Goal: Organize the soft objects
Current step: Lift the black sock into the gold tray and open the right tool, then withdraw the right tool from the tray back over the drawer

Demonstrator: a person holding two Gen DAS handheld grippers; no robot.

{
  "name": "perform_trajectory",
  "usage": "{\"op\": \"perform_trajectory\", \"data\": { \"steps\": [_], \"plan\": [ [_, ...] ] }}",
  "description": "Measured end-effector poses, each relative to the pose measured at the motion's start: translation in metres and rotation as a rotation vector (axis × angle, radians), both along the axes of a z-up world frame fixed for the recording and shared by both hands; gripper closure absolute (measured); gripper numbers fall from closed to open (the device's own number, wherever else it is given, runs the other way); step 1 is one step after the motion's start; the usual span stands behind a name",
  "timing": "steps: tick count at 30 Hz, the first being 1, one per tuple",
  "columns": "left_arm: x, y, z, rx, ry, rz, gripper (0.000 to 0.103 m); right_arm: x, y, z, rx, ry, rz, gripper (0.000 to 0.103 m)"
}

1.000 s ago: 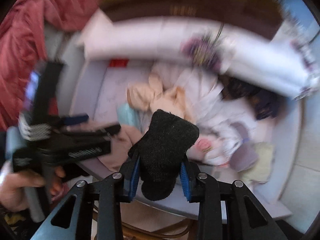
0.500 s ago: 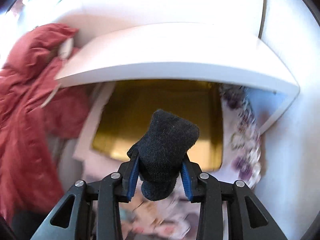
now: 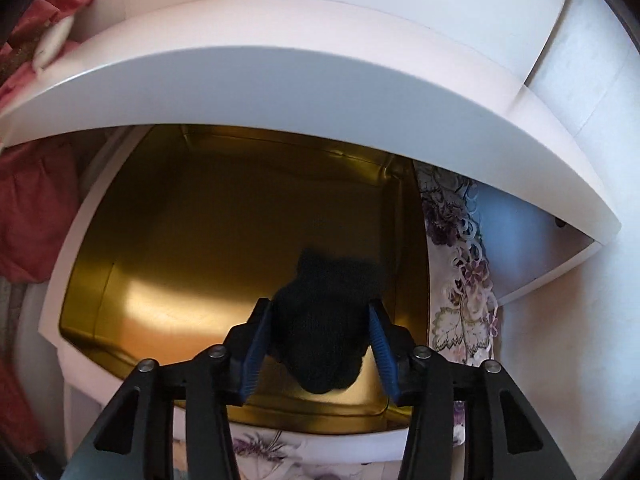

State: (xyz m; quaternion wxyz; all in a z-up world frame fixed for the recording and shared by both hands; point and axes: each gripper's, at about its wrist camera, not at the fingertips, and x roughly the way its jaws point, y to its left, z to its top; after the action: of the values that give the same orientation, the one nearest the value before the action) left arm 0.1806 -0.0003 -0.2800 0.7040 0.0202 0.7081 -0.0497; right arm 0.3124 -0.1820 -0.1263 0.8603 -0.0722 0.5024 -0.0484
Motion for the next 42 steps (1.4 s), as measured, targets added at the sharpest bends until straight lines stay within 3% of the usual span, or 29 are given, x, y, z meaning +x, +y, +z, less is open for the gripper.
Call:
{"op": "perform_trajectory", "data": {
  "steps": [3,17,29,37,42],
  "plan": [
    [0.000,0.000,0.000,0.001,-0.001,-0.003,0.019,-0.003,-0.001,0.004,0.007,-0.013,0.007,0.038],
    [-0.003,-0.001,0.000,-0.007,-0.015,-0.022,0.019,-0.042,-0.010,0.017,0.026,-0.038,0.022,0.033],
    [-0.004,-0.001,0.000,-0.005,-0.018,-0.029,0.019,-0.114,-0.002,0.027,0.050,-0.051,0.076,0.025],
    [-0.005,-0.002,0.000,-0.004,-0.022,-0.033,0.019,-0.156,-0.002,0.000,0.082,0.042,0.085,0.021],
    [-0.005,-0.002,0.000,-0.004,-0.023,-0.034,0.019,-0.167,-0.007,-0.045,0.140,0.198,0.036,0.019]
  ]
}}
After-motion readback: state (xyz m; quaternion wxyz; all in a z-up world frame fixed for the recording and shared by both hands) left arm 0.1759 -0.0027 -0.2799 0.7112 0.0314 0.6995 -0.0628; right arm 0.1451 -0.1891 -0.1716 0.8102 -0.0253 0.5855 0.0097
